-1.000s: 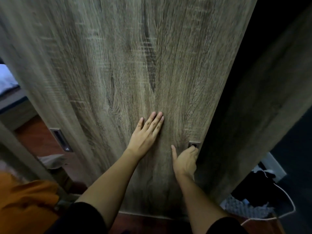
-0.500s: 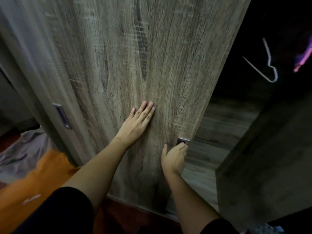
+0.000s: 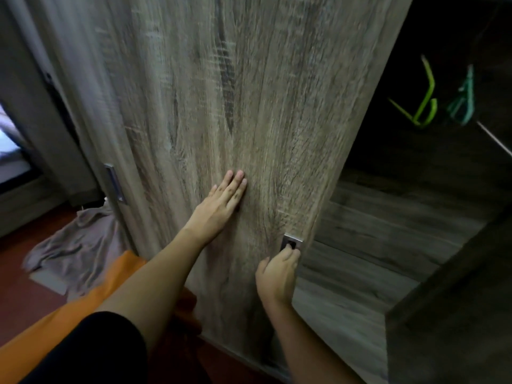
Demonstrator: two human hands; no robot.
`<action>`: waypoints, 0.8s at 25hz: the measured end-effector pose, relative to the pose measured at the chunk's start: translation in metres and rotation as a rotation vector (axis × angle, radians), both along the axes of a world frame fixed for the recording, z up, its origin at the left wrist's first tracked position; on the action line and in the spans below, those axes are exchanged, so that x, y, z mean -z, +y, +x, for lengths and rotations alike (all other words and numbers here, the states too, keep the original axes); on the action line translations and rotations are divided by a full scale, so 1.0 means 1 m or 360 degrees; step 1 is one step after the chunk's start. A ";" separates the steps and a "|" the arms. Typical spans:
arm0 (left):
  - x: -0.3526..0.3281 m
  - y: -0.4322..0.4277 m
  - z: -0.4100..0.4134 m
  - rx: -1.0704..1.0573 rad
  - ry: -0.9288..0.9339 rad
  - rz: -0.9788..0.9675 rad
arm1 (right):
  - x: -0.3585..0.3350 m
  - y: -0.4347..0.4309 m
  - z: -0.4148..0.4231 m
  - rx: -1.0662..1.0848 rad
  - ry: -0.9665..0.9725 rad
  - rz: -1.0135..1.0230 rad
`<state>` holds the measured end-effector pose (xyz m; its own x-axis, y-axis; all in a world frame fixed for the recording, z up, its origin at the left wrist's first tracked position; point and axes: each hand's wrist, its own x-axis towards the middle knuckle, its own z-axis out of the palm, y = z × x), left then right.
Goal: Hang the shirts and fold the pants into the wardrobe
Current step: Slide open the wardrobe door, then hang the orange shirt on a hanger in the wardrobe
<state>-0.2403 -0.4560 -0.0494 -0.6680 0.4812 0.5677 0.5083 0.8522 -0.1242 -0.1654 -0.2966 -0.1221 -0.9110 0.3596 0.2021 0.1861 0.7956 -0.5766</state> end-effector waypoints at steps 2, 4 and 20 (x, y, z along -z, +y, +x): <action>-0.002 0.001 -0.001 0.0035 -0.0041 -0.0006 | 0.005 0.004 -0.004 -0.0002 -0.0009 0.0017; -0.002 0.000 -0.004 0.0049 -0.0083 -0.0004 | 0.010 0.009 -0.004 -0.0070 -0.0036 0.0084; -0.030 -0.068 0.123 -0.0715 -0.0499 -0.0101 | -0.044 -0.057 0.045 -0.0758 0.0258 0.0000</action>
<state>-0.1175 -0.5235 -0.0189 -0.9480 0.1367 0.2874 0.1173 0.9896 -0.0837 -0.1203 -0.3536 -0.0776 -0.9307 -0.0884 0.3549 -0.2897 0.7705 -0.5678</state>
